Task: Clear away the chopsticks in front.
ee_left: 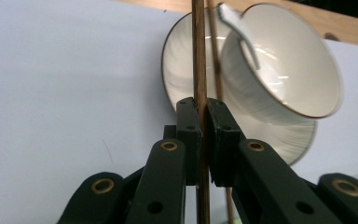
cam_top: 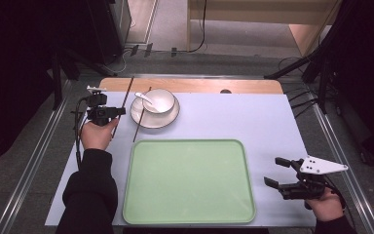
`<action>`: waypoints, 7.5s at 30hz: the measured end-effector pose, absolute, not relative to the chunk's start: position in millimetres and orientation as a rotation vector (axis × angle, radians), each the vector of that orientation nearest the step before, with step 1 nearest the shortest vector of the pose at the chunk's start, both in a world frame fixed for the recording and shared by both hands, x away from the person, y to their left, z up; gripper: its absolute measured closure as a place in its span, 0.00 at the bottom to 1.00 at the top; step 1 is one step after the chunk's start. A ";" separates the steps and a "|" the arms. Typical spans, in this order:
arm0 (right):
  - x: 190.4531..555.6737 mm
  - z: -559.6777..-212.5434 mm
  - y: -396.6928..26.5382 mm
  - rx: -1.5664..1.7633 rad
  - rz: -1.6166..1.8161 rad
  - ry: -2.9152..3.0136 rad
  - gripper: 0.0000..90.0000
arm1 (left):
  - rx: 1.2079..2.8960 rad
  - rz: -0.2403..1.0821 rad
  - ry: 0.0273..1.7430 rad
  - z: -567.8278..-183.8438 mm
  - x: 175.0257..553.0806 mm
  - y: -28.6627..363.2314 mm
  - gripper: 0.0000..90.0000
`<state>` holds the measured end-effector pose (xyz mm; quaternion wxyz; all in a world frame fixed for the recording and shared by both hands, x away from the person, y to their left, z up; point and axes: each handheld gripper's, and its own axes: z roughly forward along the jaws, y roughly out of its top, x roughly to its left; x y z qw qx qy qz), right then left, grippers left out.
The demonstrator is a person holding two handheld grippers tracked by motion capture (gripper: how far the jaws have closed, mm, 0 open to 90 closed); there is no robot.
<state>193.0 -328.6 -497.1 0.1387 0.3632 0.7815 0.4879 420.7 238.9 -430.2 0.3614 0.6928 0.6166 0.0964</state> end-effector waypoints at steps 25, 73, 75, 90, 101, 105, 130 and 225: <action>198.3 -495.9 -323.7 1.012 1.424 2.281 0.20 | 1.868 0.157 1.399 -418.9 316.1 205.9 0.95; 207.5 -495.1 -313.9 0.962 1.439 2.321 0.20 | 2.089 0.004 1.537 -500.3 254.1 186.4 0.87; 207.5 -495.0 -314.0 0.962 1.437 2.322 0.20 | 2.086 0.010 1.546 -500.3 255.3 187.9 0.89; 207.4 -495.1 -313.5 0.959 1.432 2.328 0.20 | 2.096 -0.018 1.526 -500.9 258.2 179.4 0.89; 207.2 -495.0 -314.1 0.960 1.437 2.322 0.20 | 2.040 -0.030 1.481 -491.4 264.1 194.5 0.72; 207.3 -495.0 -314.4 0.963 1.436 2.321 0.20 | 2.083 0.037 1.386 -479.9 270.3 198.7 0.55; 209.4 -495.5 -315.8 0.987 1.447 2.303 0.20 | 2.096 0.020 1.256 -420.8 375.5 211.9 0.38; 208.8 -495.6 -309.3 0.976 1.452 2.317 0.20 | 1.911 0.124 1.410 -406.8 385.1 192.6 0.95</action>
